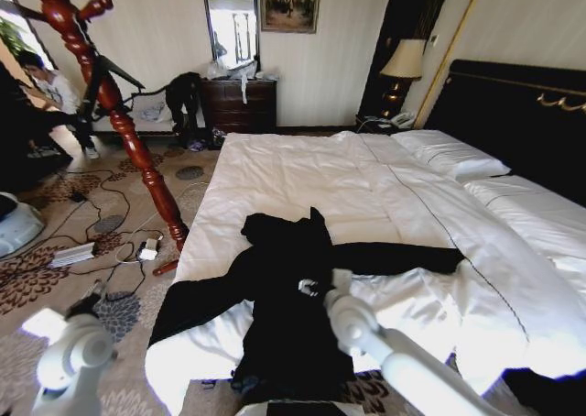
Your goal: Pick up the clothes from the bed and hang them on the clothes hanger.
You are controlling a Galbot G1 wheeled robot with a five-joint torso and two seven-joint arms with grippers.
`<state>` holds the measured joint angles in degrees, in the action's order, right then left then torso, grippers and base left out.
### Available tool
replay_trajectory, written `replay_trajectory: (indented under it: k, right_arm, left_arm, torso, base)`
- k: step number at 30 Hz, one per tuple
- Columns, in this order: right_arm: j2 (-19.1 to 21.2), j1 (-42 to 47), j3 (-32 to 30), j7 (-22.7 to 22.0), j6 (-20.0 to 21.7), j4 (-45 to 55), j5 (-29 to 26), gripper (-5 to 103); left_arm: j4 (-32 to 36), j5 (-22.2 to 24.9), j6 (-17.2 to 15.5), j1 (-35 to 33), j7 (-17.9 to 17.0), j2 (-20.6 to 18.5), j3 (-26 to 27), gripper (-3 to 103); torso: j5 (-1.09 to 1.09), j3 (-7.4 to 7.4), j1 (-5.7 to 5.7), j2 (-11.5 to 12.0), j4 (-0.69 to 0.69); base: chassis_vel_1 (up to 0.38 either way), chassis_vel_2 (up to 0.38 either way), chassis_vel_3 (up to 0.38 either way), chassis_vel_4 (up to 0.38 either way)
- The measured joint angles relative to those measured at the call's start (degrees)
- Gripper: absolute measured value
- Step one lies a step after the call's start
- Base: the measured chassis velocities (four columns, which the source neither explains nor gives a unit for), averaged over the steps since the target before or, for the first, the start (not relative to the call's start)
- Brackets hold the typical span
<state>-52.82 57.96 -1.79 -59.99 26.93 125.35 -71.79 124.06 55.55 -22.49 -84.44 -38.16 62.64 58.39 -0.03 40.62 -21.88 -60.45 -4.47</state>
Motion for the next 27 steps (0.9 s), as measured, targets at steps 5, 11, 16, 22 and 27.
replay_trajectory:
  k: [5, 11, 16, 22, 27]
  right_arm:
    - [0.62, 3.94, -10.4, 5.43, -5.69, 2.34, 6.91, 100]
    - [-2.57, 8.04, -18.32, 12.48, -10.73, 2.51, 17.95, 100]
    - [-6.14, 7.15, -19.66, 19.56, -16.13, -1.42, 23.79, 100]
    - [-11.45, 8.91, -19.49, 21.21, -16.9, -2.64, 26.62, 100]
    - [-15.2, 9.53, -19.66, 21.02, -16.89, -2.75, 28.04, 100]
  left_arm:
    - [5.31, 9.34, 1.53, 2.5, 5.36, -12.41, 4.35, 100]
    - [2.01, 15.6, 6.0, 3.77, 11.66, -31.81, 9.24, 100]
    - [-6.2, 21.57, 7.67, 10.51, 12.58, -42.06, 5.05, 100]
    - [-17.52, 24.28, 7.4, 17.95, 17.17, -52.83, 0.03, 100]
    - [-24.5, 25.97, 8.79, 16.11, 22.08, -58.17, 1.44, 100]
  torso:
    - [0.03, -0.01, 0.01, 0.0, 0.01]
    - [0.03, -0.01, 0.02, 0.0, 0.01]
    - [-0.03, 0.0, 0.01, 0.0, -0.02]
    - [0.0, 0.0, 0.01, 0.0, 0.0]
    - [0.05, 0.0, 0.01, 0.0, 0.0]
  base:
    - [0.0, 0.0, 0.0, 0.0]
    - [0.0, 0.0, 0.0, 0.0]
    - [0.0, 0.0, 0.0, 0.0]
    - [0.0, 0.0, 0.0, 0.0]
    - [0.0, 0.0, 0.0, 0.0]
